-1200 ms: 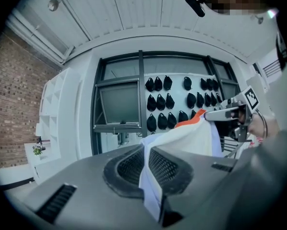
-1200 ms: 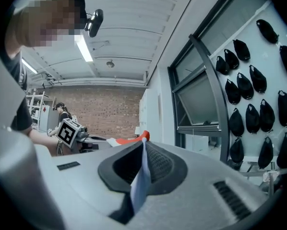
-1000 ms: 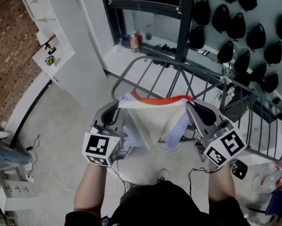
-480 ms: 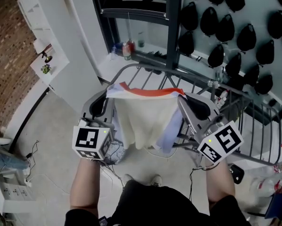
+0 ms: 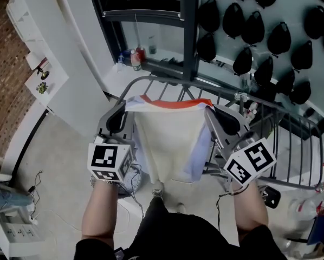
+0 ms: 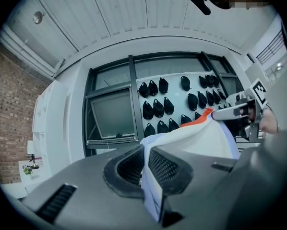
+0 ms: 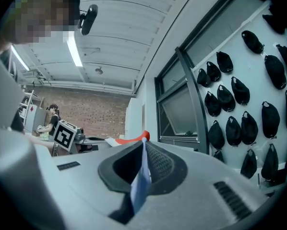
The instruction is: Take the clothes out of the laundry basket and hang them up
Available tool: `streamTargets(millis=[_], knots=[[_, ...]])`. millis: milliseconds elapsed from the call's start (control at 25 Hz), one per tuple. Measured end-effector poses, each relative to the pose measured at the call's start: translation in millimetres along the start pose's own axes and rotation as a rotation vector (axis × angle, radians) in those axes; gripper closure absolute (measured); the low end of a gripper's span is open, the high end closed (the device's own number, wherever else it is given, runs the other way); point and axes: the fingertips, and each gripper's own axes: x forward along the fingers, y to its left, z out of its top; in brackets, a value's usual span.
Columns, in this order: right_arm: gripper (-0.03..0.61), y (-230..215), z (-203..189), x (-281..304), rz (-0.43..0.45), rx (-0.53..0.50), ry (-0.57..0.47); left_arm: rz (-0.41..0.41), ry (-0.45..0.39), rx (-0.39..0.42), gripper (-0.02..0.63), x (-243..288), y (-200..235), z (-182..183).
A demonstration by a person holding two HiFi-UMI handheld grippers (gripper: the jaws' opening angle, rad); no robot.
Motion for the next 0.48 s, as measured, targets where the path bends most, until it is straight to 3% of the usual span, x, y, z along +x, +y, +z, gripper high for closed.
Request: streamTargets(millis=[480], knots=[[0.563,-67.0,-37.7,95.8,-0.141,0.01,0.061,-0.109,0.04,-0.045,0.594,117.2,51.8,-37.7]])
